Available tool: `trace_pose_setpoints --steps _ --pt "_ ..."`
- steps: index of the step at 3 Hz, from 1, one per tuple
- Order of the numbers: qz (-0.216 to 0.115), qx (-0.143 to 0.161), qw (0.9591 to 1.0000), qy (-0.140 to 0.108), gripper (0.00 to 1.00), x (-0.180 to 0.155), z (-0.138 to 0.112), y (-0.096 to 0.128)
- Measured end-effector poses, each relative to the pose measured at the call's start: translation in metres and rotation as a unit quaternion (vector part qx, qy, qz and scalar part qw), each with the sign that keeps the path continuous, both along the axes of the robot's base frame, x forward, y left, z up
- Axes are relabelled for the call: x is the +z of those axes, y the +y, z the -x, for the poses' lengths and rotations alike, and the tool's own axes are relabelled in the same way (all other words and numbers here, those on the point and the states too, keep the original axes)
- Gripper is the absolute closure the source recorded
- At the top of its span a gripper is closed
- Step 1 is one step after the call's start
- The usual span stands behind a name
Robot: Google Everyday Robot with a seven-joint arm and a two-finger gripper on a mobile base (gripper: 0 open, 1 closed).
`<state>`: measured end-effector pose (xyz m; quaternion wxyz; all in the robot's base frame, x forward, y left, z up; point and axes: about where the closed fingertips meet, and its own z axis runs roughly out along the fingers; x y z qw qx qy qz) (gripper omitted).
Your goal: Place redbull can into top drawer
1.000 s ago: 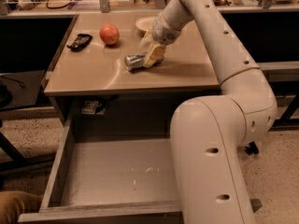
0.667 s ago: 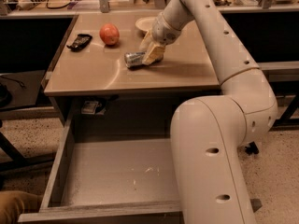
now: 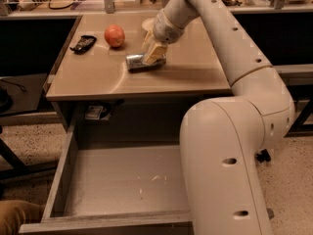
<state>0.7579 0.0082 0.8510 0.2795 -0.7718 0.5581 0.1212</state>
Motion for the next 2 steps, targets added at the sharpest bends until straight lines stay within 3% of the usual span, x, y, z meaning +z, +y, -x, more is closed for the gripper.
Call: trace_pose_setpoints --steps 1,2 --pt "-0.012 0.016 0.9996 -0.018 1.0 0.025 0.026 0.001" --pt "-0.017 0.036 0.9988 -0.027 1.0 0.042 0.07 -0.001"
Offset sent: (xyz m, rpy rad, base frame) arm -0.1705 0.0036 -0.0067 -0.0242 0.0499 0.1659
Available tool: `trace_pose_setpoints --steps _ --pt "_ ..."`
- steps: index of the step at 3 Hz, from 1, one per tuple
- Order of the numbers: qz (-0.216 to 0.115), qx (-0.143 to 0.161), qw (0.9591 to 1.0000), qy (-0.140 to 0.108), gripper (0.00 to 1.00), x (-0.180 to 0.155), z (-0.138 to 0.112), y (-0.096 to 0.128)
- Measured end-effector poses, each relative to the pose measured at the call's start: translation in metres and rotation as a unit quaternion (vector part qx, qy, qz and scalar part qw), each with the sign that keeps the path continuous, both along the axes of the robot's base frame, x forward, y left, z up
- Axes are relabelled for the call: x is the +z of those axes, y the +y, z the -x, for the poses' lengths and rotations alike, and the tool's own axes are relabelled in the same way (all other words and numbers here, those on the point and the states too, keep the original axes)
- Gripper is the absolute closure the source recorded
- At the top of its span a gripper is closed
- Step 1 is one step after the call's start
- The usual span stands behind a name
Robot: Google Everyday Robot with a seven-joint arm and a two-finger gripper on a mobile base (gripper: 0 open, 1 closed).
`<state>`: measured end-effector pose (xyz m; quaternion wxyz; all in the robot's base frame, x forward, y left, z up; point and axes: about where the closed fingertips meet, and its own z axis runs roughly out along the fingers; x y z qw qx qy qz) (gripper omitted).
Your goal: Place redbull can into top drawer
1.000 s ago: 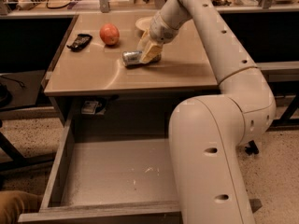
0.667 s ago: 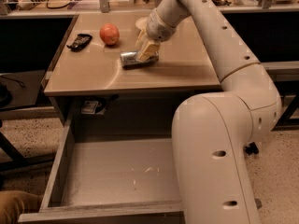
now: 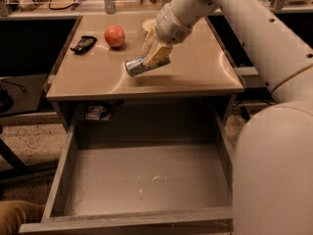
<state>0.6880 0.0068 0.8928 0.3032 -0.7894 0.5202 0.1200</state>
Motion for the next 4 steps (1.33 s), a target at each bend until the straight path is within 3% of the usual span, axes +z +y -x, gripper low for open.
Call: trace_pose_setpoints --steps 1,2,3,4 --pt "0.013 0.014 0.9995 0.025 1.0 -0.024 0.015 0.008" --pt "0.013 0.014 0.9995 0.025 1.0 -0.024 0.015 0.008" --pt "0.014 0.022 0.9988 0.04 1.0 -0.03 0.032 0.015" --pt "0.001 0.032 0.997 0.07 1.0 -0.033 0.081 0.025"
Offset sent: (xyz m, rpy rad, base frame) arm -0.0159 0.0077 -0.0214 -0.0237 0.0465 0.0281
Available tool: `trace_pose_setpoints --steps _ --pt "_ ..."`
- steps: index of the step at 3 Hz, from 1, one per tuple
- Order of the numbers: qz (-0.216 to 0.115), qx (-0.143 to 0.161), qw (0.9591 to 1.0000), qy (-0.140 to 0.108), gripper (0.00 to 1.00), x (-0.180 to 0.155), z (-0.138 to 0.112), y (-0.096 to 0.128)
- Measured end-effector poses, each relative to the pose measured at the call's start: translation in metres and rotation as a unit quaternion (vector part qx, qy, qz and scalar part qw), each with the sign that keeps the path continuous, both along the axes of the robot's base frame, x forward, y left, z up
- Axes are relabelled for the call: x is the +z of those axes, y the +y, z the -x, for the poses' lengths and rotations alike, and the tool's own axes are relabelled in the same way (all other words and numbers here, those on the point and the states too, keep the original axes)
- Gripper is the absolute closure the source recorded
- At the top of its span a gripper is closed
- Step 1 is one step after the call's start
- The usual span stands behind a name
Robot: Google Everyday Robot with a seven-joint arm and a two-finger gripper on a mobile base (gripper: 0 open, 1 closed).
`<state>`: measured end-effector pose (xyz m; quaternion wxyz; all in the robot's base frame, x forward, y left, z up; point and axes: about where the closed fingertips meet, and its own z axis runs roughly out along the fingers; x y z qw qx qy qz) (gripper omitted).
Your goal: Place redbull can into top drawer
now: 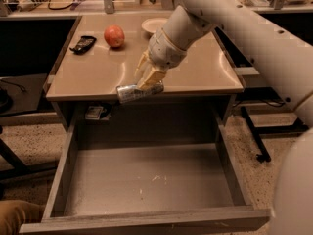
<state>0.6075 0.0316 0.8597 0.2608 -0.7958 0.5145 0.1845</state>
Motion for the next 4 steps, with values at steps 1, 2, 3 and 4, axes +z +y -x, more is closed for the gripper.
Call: trace_pose_setpoints --steps 1,2,3,4 --pt "-0.027 0.035 0.9987 0.025 1.0 -0.014 0.056 0.01" --pt "-0.06 0.066 0.995 0.046 1.0 -0.046 0.097 0.006" --pt "-0.07 0.073 0.9937 0.049 1.0 -0.09 0.125 -0.005" --pt "-0.034 0.038 0.9978 0.041 1.0 -0.138 0.138 -0.015"
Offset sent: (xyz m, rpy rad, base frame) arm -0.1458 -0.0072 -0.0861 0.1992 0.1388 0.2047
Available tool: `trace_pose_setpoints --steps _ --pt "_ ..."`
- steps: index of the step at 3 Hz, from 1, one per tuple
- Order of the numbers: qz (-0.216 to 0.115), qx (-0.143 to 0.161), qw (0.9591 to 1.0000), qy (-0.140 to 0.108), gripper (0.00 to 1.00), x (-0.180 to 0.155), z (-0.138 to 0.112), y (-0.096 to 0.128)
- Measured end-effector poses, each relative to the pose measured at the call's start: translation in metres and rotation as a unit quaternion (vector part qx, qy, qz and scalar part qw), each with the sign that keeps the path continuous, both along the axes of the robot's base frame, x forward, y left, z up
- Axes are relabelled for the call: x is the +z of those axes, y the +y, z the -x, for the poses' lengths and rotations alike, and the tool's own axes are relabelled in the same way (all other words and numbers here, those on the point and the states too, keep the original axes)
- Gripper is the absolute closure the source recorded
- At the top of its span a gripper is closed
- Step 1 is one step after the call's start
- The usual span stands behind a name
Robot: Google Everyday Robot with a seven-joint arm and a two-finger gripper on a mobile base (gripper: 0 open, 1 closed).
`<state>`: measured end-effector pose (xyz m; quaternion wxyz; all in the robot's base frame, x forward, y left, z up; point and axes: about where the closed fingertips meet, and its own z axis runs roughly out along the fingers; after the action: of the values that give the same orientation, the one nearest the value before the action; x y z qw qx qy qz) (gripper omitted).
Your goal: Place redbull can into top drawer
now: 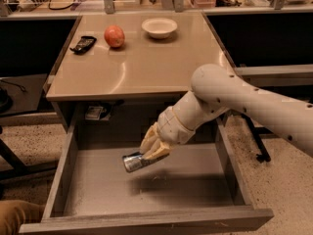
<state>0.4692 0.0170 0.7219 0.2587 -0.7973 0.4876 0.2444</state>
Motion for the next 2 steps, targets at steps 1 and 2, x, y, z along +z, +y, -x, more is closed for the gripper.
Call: trace_pose_setpoints --steps 1,2 --pt "0.038 -0.051 0.9979 -0.002 1.0 -0.045 -0.004 -0.009" --pt "0.051 -0.093 0.9944 0.002 1.0 -0.084 -0.011 -0.015"
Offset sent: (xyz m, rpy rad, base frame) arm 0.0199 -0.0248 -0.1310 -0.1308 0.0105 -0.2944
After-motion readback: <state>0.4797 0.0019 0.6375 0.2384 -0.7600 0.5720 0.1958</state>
